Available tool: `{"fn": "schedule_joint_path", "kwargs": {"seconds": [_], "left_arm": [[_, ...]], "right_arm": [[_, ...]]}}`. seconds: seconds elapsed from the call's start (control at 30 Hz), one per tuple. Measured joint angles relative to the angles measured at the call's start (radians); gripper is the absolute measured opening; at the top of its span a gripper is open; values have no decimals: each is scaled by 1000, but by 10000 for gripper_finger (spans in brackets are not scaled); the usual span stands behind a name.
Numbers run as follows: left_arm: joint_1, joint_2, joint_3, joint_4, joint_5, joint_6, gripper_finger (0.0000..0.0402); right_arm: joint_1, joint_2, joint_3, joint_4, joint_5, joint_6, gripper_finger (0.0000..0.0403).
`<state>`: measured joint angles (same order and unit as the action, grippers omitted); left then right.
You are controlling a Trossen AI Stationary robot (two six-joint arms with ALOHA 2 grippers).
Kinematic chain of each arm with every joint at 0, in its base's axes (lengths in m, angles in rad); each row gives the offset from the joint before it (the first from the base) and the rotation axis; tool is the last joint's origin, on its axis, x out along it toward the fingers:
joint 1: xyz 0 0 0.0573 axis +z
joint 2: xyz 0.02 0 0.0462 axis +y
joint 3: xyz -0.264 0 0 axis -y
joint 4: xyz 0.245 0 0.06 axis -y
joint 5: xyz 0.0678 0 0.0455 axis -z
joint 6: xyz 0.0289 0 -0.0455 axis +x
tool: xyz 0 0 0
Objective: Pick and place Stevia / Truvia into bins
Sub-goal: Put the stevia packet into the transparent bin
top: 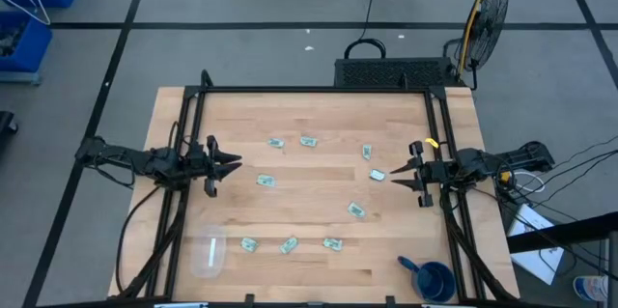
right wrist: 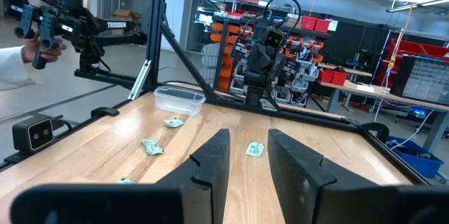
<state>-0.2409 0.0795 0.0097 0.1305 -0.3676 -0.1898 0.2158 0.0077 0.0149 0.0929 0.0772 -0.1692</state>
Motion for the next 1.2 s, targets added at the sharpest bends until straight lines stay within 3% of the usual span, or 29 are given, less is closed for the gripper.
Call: {"fn": "schedule_joint_path", "kwargs": {"seconds": [0.33,0.53,0.73,0.87,0.97,1.1,1.2], "left_arm": [[0,0,0,1,-4,-26,102],[0,0,0,1,-75,-110,102],[5,4,26,21,-121,-130,102],[5,53,141,-4,-112,-50,102],[5,131,280,-157,-136,-33,102],[5,302,480,-414,-176,-133,102],[5,450,587,-563,-115,-220,102]], "right_arm": [[0,0,0,1,0,-10,91],[1,0,0,36,-3,-66,91],[1,1,0,40,-2,75,91],[0,1,0,78,13,64,91],[-7,1,0,218,163,-148,91],[-7,4,0,404,316,-202,91],[-7,4,0,502,367,-209,91]]}}
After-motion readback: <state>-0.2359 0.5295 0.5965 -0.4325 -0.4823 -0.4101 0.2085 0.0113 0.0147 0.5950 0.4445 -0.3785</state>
